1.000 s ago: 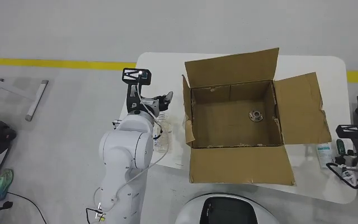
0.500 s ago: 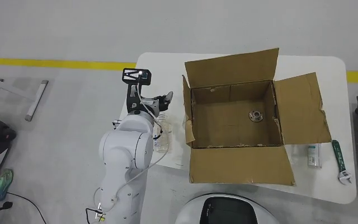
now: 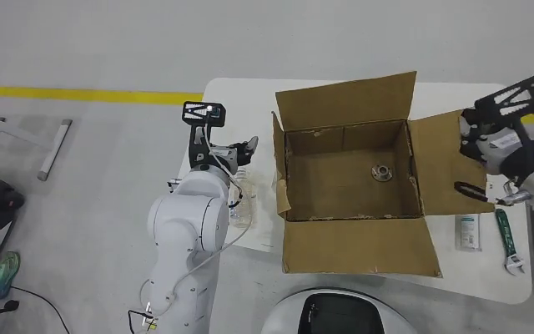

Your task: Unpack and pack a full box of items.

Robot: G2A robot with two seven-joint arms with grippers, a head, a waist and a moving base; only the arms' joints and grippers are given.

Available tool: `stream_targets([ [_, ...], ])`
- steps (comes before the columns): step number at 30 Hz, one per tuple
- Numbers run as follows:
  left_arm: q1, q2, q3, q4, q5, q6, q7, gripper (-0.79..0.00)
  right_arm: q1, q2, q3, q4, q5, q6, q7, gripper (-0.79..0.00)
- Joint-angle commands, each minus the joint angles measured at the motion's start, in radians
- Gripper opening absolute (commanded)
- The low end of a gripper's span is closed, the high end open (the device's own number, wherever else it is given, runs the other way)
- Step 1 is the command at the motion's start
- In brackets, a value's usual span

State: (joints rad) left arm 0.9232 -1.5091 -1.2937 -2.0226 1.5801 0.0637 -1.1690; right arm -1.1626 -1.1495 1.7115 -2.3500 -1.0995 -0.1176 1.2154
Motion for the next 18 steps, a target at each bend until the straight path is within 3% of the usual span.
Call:
stream_targets([
  [1, 0.0, 0.0, 0.0, 0.0, 0.0, 0.0, 0.0, 0.0, 0.028, -0.002, -0.151, 0.0, -0.072, 0.034, 0.026, -0.785],
  [4, 0.0, 0.0, 0.0, 0.0, 0.0, 0.0, 0.0, 0.0, 0.048, -0.008, -0.312, 0.014, -0.21, 0.105, 0.11, -0.785],
  [9, 0.0, 0.0, 0.0, 0.0, 0.0, 0.0, 0.0, 0.0, 0.147, -0.031, -0.526, 0.213, -0.389, 0.213, 0.206, -0.785],
  [16, 0.0, 0.0, 0.0, 0.0, 0.0, 0.0, 0.0, 0.0, 0.286, -0.071, -0.675, 0.456, -0.444, 0.287, 0.321, -0.785],
  [17, 0.0, 0.0, 0.0, 0.0, 0.0, 0.0, 0.0, 0.0, 0.298, -0.076, -0.69, 0.484, -0.441, 0.288, 0.321, -0.77],
  [18, 0.0, 0.0, 0.0, 0.0, 0.0, 0.0, 0.0, 0.0, 0.309, -0.08, -0.703, 0.51, -0.436, 0.285, 0.321, -0.677],
])
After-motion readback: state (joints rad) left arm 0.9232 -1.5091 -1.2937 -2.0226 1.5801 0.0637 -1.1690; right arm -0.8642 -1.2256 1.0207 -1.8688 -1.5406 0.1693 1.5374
